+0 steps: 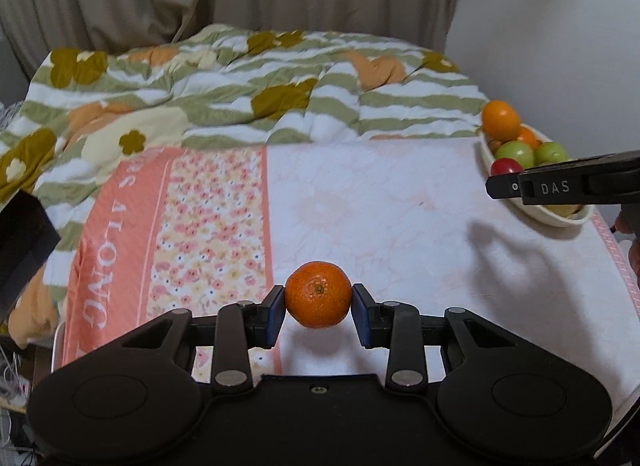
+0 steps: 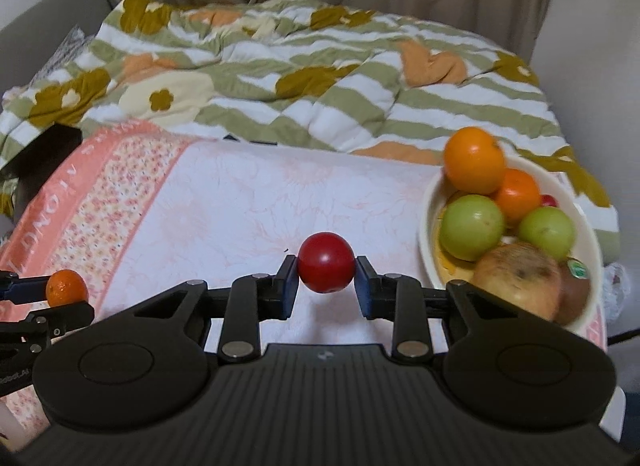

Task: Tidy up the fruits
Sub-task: 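Carry the mandarin and cherry tomato to the white bowl and release them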

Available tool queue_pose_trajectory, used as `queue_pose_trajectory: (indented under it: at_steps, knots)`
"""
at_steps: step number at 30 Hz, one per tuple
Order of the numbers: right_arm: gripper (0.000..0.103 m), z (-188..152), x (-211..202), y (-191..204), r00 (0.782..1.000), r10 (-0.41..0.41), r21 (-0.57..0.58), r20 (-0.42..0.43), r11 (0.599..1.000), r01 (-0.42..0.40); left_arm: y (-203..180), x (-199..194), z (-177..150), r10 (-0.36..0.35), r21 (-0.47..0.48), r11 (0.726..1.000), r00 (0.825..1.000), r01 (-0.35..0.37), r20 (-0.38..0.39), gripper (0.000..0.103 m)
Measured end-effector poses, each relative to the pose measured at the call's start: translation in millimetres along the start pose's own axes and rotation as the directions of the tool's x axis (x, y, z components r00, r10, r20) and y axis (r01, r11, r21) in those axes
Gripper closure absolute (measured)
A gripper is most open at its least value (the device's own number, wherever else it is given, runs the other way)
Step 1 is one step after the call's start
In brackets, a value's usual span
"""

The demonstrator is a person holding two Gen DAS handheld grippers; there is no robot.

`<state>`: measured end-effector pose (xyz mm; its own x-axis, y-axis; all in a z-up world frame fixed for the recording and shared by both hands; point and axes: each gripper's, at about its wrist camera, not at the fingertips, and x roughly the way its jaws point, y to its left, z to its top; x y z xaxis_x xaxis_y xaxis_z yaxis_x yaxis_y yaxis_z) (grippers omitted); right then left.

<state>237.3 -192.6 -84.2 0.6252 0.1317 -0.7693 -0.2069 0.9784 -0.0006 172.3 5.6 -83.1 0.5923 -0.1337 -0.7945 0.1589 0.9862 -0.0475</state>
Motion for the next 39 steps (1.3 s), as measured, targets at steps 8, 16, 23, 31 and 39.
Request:
queue_pose_trajectory:
  at_steps: [8,16,23,31,39]
  knots:
    - [0.058,-26,-61,-12,0.996,-0.073,0.115,0.052,0.991,0.066,-15,-27,5,-0.076,0.076,0.995,0.995,0.071,0.07,0.064]
    - [0.058,-53,-113,-43,0.985,-0.153,0.227,0.073,0.965,0.133,-39,-44,23,-0.149,0.139,0.982,0.979,0.13,0.137,0.064]
    - [0.058,-60,-140,-99,0.979,-0.184,0.265,0.086,0.952,0.156,-85,-49,44,-0.16,0.156,0.979,0.971,0.132,0.178,0.064]
    - [0.058,-46,-136,-176,0.984,-0.145,0.208,0.101,0.97,0.122,-150,-29,69,-0.126,0.107,0.989,0.974,0.107,0.19,0.064]
    - [0.058,-23,-97,-236,0.991,-0.085,0.16,0.1,0.985,0.068,-199,16,98,-0.089,0.056,0.995,0.982,0.081,0.165,0.064]
